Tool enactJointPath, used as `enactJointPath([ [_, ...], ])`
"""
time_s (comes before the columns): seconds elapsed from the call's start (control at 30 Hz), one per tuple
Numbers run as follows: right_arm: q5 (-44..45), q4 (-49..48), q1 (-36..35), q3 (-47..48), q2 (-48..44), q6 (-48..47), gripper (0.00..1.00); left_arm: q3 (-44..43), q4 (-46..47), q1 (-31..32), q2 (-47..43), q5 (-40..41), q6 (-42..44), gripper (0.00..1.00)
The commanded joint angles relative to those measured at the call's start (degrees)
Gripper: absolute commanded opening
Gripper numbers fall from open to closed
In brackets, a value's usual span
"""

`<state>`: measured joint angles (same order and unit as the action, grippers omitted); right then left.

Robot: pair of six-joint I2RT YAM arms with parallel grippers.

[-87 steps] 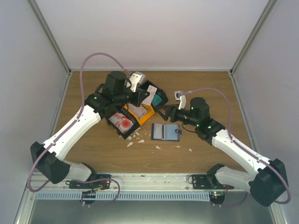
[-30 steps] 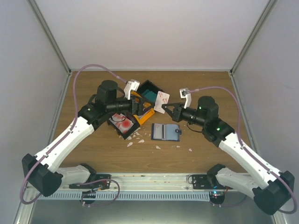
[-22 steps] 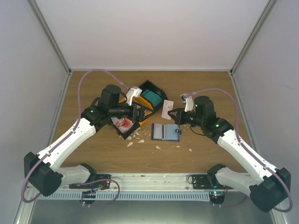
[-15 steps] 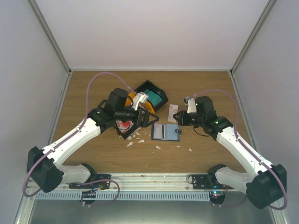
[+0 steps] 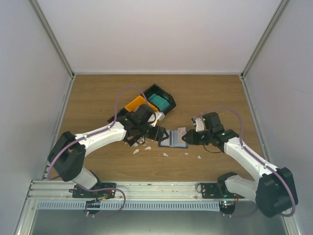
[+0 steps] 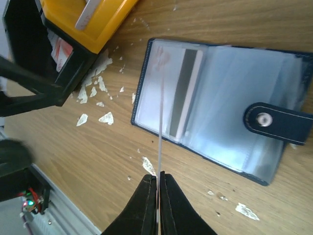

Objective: Put the credit cards into the card holder
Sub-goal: Pick up the credit card from the storage box, then insert the credit card into the card holder.

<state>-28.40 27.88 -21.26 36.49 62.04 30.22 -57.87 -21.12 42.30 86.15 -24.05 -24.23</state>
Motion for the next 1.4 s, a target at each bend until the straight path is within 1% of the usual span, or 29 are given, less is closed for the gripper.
enactJointPath([
  [0.0,-7.59,-6.25,0.51,-1.23,3.53,-0.60,0.05,-1.01,2.12,1.55,4.54,5.96,-1.76,0.66],
  [0.2,-8.21,-9.80,0.50,-0.56,8.78,-0.58,0.05,-1.46,2.30,2.26,7.62,12.77,-3.22,0.57],
  [0.33,-7.40,-11.92,0.55,-0.56,11.20,0.44,0.01,-0.53,3.99,2.26,9.11,13.38,-4.53,0.49],
  [0.47,-5.72,-16.25,0.45,-2.44,12.39,2.86,0.01,0.85,6.65,2.23,10.46,11.90,-6.44,0.47],
  [0.73,-3.90,-21.49,0.46,-5.17,14.63,5.18,0.01,2.28,8.14,2.39,12.11,13.37,-9.53,0.50],
  [0.97,-3.93,-26.43,0.48,-6.28,16.92,7.01,0.01,2.68,8.20,2.90,13.57,15.20,-11.38,0.49],
  [1.03,-3.96,-26.95,0.49,-6.21,17.46,7.30,0.00,2.52,7.76,3.11,14.06,16.66,-11.44,0.46],
  [1.13,-3.81,-26.99,0.43,-6.00,18.29,7.42,0.01,2.37,7.28,3.26,14.71,17.22,-11.28,0.38],
  [1.2,-3.60,-26.91,0.51,-6.06,18.98,7.40,0.01,2.24,6.82,3.31,15.14,17.64,-11.37,0.34],
  [1.37,-3.53,-27.53,0.46,-6.49,21.18,7.64,0.01,2.10,6.63,3.65,16.12,18.37,-11.45,0.31],
])
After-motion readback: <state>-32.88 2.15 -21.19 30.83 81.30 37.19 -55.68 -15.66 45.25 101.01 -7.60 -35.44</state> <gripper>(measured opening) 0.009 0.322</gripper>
